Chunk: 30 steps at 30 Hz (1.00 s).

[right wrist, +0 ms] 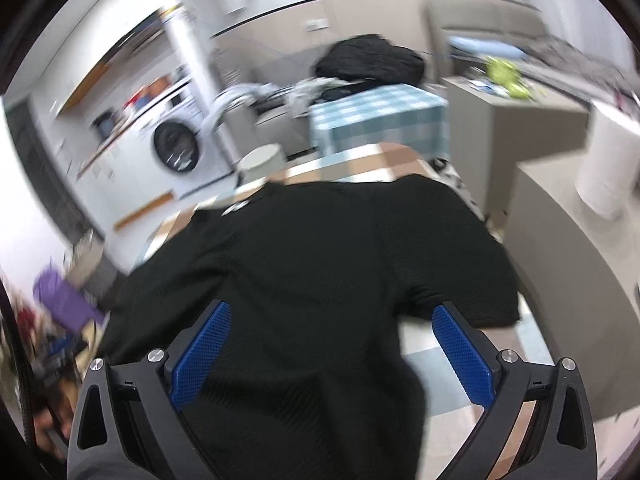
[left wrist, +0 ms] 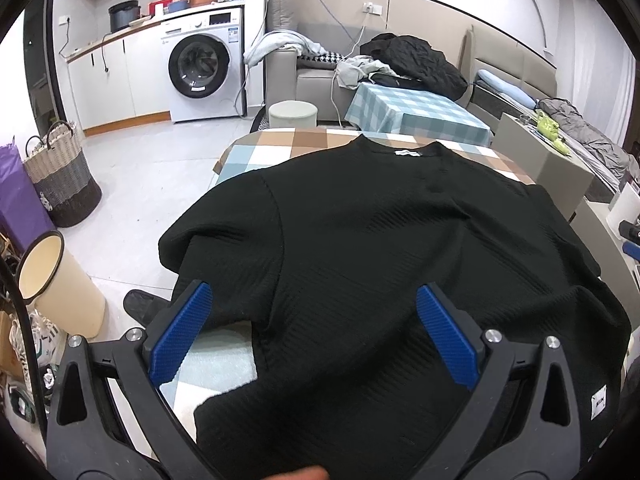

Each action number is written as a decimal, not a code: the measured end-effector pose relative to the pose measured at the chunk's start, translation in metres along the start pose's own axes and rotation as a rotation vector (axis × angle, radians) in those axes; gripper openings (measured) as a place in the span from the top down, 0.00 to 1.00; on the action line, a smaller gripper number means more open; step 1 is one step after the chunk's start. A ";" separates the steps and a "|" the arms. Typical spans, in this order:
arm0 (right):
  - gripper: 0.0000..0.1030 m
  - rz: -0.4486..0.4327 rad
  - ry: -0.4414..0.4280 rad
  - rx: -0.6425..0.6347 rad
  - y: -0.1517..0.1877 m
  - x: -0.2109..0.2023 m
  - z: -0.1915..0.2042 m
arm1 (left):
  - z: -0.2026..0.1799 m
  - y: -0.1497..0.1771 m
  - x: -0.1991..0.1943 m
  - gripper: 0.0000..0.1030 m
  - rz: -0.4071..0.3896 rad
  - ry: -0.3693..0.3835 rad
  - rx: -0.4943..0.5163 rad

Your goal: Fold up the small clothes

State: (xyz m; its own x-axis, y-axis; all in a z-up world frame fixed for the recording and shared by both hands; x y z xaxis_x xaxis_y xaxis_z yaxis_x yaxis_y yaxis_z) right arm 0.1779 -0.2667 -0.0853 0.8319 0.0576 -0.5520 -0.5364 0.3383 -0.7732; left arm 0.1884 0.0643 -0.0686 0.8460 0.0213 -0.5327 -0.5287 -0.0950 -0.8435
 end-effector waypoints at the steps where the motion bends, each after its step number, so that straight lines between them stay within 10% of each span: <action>1: 0.02 0.004 0.015 0.038 -0.002 0.003 -0.012 | 0.002 -0.001 0.004 0.08 0.004 0.003 -0.001; 13: 0.30 0.147 0.107 0.455 0.027 0.042 -0.126 | 0.010 0.009 0.038 0.12 0.053 -0.013 -0.009; 30: 0.43 0.124 0.284 0.440 0.017 0.071 -0.159 | 0.004 0.014 0.048 0.12 0.072 -0.016 0.005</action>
State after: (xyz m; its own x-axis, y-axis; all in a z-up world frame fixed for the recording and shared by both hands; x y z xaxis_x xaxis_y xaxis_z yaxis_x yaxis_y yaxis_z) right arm 0.2053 -0.4063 -0.1879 0.6620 -0.1137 -0.7408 -0.4672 0.7103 -0.5266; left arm 0.2213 0.0684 -0.1067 0.8047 0.0310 -0.5929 -0.5884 -0.0916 -0.8034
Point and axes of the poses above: each gripper's, at about its wrist camera, not at the fingertips, and x roughly the way its jaws point, z to its left, y to its underside, the point moved 10 cm from there along x, roughly the way its jaws point, and after that the axes turned 10 degrees about -z, right-handed, at the moved point
